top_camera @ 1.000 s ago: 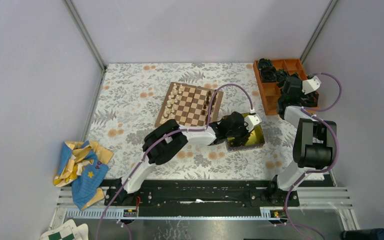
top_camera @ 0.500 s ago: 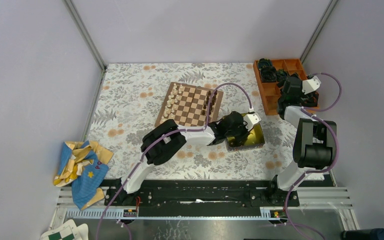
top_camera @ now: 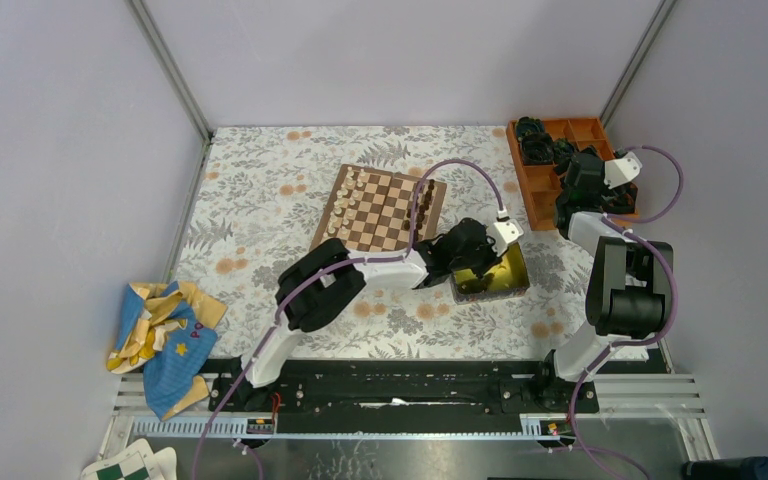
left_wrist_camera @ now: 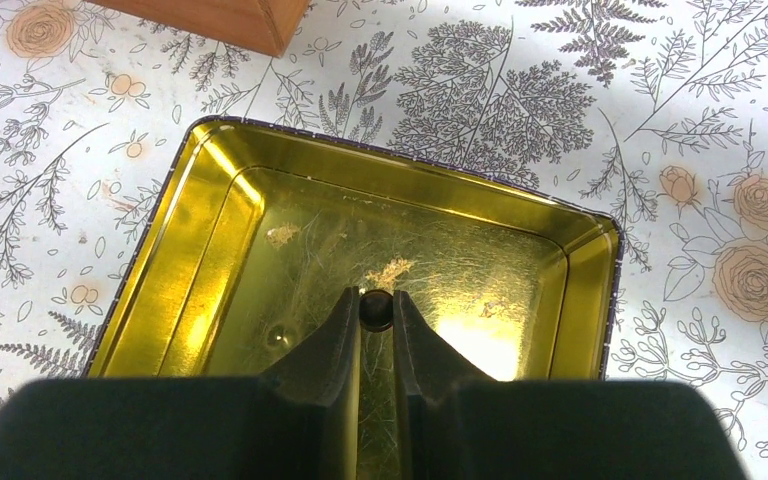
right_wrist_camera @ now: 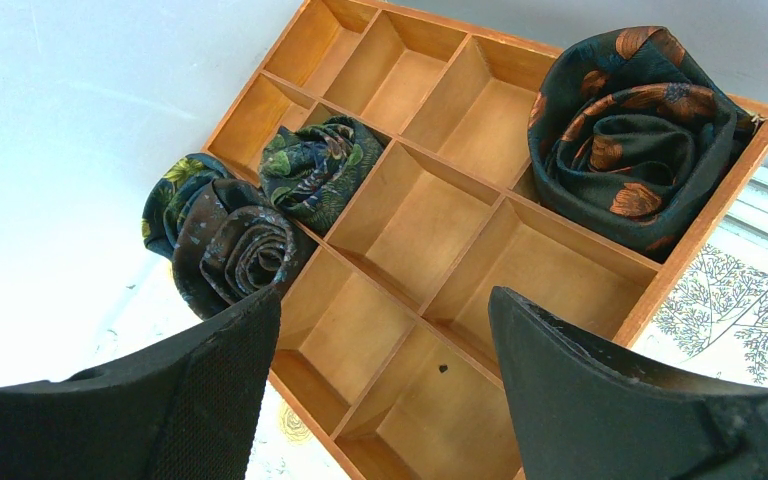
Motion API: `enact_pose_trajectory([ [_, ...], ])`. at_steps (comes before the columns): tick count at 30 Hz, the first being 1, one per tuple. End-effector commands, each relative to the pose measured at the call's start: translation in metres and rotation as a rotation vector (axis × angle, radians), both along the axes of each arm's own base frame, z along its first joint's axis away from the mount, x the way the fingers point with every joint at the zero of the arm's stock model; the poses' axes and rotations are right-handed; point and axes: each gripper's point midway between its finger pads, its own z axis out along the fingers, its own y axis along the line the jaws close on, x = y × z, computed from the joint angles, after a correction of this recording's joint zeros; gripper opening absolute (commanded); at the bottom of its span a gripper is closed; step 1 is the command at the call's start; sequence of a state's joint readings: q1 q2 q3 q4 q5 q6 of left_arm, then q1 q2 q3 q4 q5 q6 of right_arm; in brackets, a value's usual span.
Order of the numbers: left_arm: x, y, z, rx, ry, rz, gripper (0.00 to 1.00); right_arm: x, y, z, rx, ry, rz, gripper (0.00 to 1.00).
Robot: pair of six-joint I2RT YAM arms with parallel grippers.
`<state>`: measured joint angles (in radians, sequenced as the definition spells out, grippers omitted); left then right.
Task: Set up the chess pieces on the board
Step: Pick up the chess piece from the storage box, then place the chess piece on the chessboard.
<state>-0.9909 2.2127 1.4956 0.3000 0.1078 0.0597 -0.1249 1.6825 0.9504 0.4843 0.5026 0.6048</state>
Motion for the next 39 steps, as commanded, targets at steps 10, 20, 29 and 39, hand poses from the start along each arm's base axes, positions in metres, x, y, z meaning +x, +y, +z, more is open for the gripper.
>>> enact_pose_trajectory([
  [10,0.006,0.064,0.063,-0.025,-0.127,0.173,0.00,0.006,0.004,0.015,0.017,-0.066,0.026,0.83],
  [20,0.006,0.124,0.083,-0.045,-0.147,0.318,0.00,0.008,0.009,0.019,0.027,-0.080,0.048,0.82],
  [29,0.037,0.184,0.088,-0.112,-0.116,0.489,0.00,0.011,0.012,0.019,0.039,-0.090,0.064,0.82],
  [39,0.056,0.213,0.076,-0.167,-0.082,0.576,0.00,0.013,0.014,0.017,0.047,-0.092,0.073,0.82],
])
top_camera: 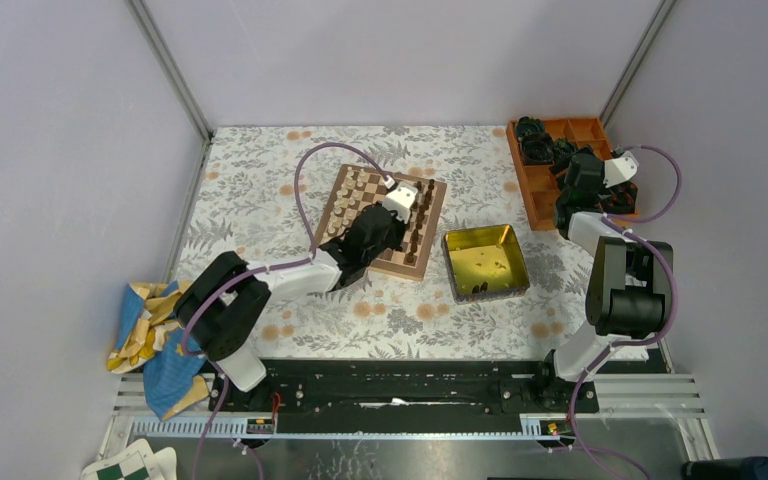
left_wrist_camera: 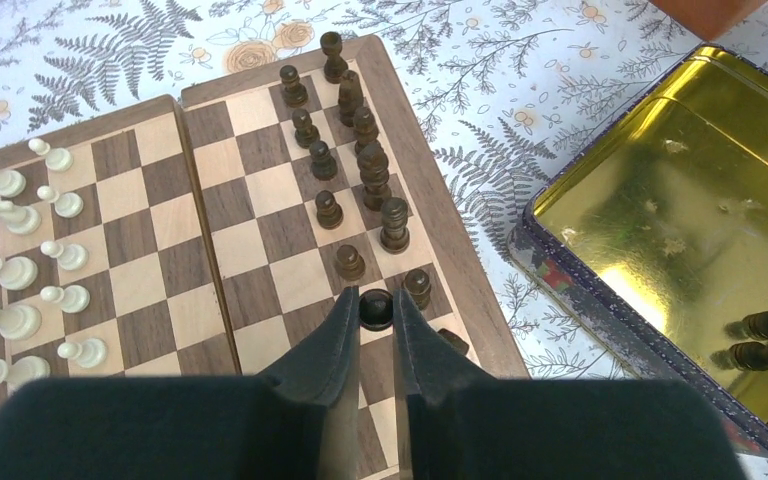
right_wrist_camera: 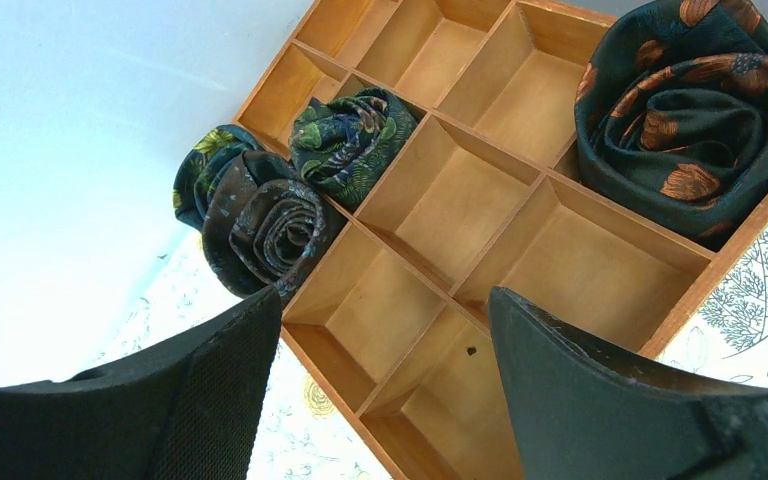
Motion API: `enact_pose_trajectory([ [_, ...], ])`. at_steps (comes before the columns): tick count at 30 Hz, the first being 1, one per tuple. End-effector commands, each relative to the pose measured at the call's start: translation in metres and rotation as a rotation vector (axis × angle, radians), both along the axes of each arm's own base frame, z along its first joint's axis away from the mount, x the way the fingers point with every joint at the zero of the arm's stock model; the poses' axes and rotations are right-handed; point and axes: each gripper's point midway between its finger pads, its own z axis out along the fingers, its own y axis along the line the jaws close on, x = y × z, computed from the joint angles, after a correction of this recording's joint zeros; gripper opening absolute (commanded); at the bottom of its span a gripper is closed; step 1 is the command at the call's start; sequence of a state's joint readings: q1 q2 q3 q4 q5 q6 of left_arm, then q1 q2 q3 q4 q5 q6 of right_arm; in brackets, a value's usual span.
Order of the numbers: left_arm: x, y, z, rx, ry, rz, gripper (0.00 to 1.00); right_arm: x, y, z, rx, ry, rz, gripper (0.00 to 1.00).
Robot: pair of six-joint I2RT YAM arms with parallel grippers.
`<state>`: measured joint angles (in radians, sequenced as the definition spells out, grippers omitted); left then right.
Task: Set up the chess pieces on the board
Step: Place the chess piece on the chessboard.
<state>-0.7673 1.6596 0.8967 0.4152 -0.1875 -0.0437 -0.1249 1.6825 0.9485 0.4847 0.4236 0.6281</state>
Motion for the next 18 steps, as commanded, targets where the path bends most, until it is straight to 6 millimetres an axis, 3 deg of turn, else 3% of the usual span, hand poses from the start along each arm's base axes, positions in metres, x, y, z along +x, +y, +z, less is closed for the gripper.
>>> enact_pose_trajectory([
  [1,0.012,0.003,0.017,-0.115,-0.051,0.040,0.00,0.007,0.001,0.019,0.006,-0.080,0.006,0.82],
  [18,0.020,0.005,-0.012,-0.145,-0.016,0.051,0.00,0.011,0.003,0.011,0.015,-0.070,0.018,0.82],
])
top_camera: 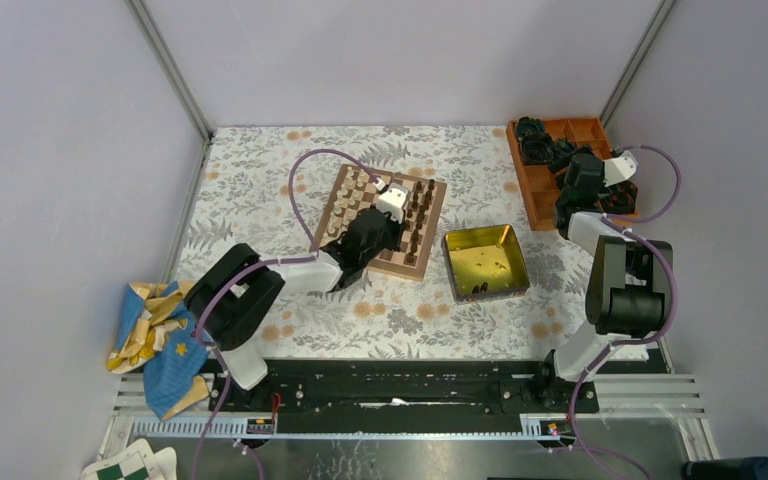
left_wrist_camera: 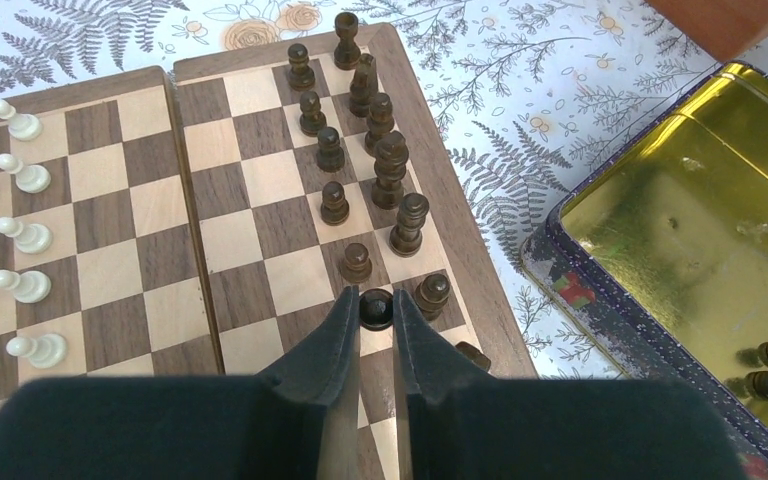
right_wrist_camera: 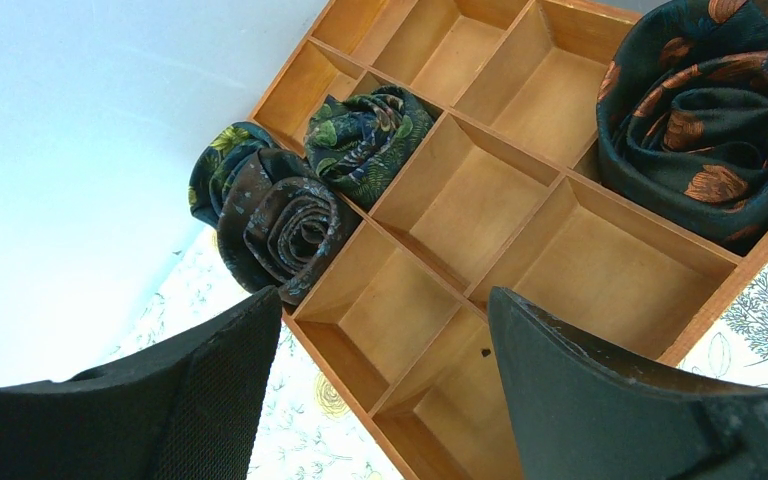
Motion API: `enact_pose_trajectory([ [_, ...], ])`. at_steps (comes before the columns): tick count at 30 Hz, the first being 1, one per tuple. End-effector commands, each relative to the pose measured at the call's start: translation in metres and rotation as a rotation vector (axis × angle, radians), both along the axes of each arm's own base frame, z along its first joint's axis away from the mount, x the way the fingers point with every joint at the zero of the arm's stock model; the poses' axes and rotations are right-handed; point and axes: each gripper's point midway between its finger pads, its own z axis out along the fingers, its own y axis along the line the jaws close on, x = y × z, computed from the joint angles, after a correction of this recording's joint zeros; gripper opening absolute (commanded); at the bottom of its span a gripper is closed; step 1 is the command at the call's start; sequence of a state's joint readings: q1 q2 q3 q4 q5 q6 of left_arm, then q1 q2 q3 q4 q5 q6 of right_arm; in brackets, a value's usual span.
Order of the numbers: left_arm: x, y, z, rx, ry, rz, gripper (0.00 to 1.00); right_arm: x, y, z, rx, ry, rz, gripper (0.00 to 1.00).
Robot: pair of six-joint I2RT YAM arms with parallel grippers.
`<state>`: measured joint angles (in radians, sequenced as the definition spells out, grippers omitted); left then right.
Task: Set up the chess pieces on the board
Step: Place the chess piece on the chessboard.
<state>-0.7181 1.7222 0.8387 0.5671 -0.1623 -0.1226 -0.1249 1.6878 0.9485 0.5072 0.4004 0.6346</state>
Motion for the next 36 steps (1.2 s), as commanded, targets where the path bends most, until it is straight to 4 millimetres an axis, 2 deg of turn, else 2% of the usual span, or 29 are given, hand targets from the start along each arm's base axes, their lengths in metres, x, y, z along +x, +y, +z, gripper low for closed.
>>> enact_pose_trajectory([
  [1,0.007,-0.005,0.007,-0.050,-0.037,0.001,0.00,0.006,0.000,0.007,0.005,-0.046,-0.001,0.82],
  [13,0.010,-0.006,-0.009,-0.044,-0.018,0.014,0.00,0.006,-0.001,0.004,0.002,-0.040,-0.005,0.82],
  [36,0.019,-0.010,-0.024,-0.030,-0.012,0.032,0.00,0.007,-0.001,0.001,0.001,-0.033,-0.003,0.82],
])
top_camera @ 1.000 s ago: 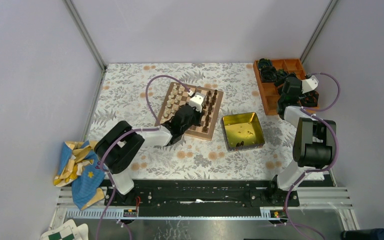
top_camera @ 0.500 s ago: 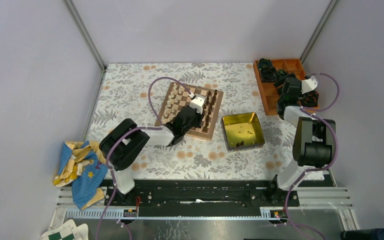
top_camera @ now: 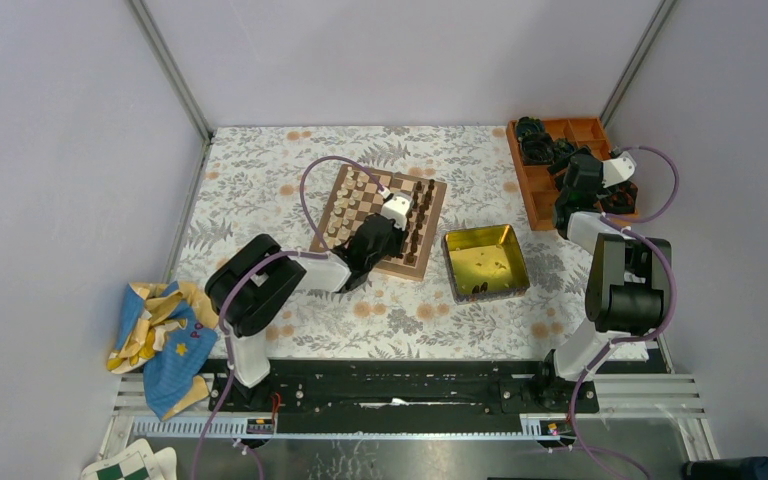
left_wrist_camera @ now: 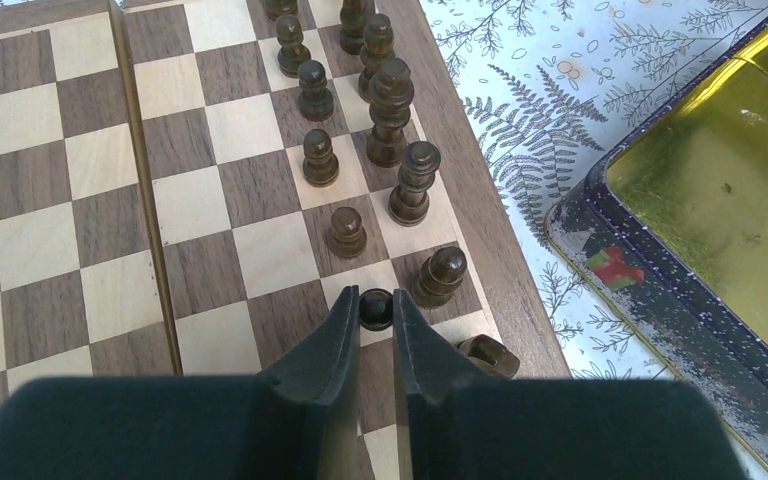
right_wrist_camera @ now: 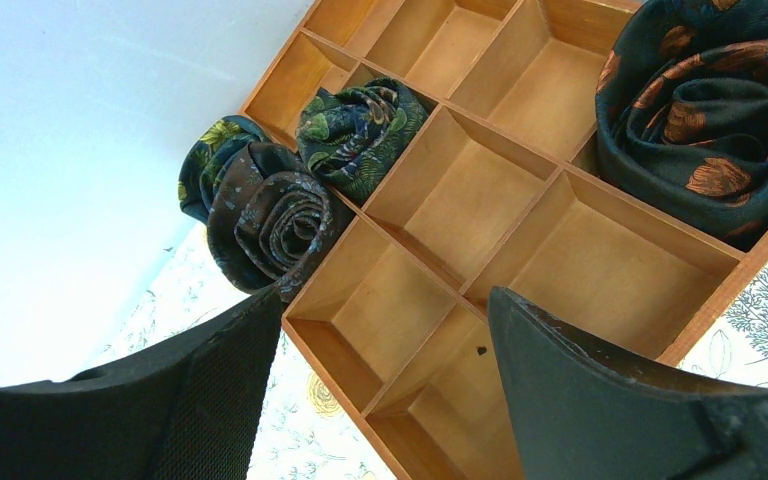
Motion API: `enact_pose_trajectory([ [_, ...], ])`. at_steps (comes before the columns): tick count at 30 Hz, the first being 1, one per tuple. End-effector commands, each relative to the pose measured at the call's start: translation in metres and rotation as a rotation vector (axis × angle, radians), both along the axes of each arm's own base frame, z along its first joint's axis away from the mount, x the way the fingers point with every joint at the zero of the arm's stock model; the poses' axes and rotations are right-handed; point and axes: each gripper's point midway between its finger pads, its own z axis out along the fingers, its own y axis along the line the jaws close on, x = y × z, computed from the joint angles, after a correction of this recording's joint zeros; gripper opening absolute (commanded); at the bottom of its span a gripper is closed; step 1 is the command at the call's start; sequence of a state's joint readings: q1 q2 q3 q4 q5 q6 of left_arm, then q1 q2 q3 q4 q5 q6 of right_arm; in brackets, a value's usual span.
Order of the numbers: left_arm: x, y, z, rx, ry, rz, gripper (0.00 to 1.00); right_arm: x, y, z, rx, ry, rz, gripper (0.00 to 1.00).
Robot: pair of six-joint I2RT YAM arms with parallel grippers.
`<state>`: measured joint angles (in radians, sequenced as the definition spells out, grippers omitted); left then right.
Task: Set up the chess pieces on the board
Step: Place the chess piece on the chessboard.
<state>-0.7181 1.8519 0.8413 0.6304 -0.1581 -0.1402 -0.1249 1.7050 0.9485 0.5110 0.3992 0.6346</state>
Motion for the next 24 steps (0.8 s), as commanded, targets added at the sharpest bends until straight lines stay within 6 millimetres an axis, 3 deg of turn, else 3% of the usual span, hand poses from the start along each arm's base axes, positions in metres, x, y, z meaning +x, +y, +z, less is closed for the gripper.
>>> enact_pose_trajectory([
  [1,0.0166,-0.0056,0.0213,-0.056,-0.070,0.031,0.00,0.0063,-0.0012,0.0077,0.000,-0.045,-0.004,0.82],
  [24,0.0200,-0.0028,0.0148,-0.050,-0.062,0.060,0.08,0.0070,-0.0009,0.0061,0.001,-0.043,-0.002,0.82],
])
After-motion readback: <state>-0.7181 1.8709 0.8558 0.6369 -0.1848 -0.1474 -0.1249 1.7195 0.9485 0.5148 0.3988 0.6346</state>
